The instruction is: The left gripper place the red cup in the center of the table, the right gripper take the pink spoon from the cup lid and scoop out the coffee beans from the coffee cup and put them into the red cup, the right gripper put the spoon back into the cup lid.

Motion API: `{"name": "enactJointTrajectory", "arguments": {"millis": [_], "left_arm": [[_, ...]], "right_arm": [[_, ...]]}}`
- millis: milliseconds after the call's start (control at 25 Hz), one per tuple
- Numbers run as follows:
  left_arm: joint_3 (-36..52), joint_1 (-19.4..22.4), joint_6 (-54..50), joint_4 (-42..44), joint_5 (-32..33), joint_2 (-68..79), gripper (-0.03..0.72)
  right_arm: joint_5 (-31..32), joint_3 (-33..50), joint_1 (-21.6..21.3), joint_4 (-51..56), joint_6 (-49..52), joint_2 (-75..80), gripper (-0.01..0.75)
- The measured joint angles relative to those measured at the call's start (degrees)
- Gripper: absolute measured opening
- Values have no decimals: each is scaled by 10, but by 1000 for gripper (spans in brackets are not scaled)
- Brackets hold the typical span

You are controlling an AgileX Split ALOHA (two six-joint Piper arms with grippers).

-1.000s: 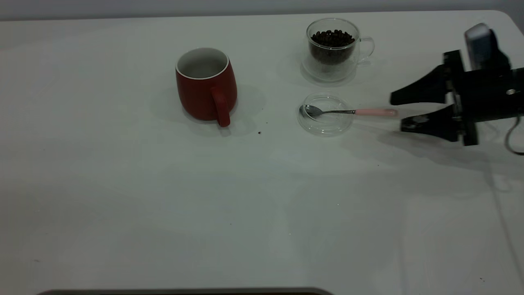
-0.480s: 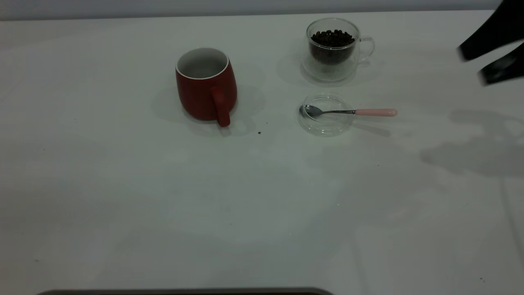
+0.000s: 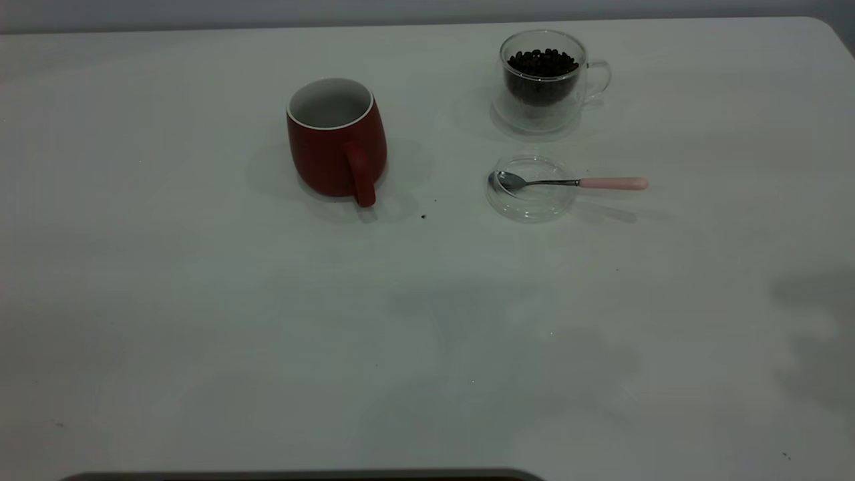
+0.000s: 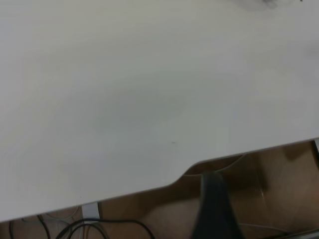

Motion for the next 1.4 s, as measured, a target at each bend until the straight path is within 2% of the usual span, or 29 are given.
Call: {"name": "enactJointTrajectory", "arguments": {"millis": [520, 760, 1040, 1400], "left_arm": [[0, 0, 0, 0, 0, 0, 588], [0, 0, 0, 0, 0, 0, 588], [0, 0, 0, 0, 0, 0, 588], [0, 0, -1, 0, 0, 0, 588]], "right_arm": [[-7, 188, 0, -77, 53, -328, 560], [5, 201, 0, -108, 98, -444, 560], [14, 201, 0, -130, 148, -502, 560], [83, 209, 0, -161, 207, -600, 560]]}}
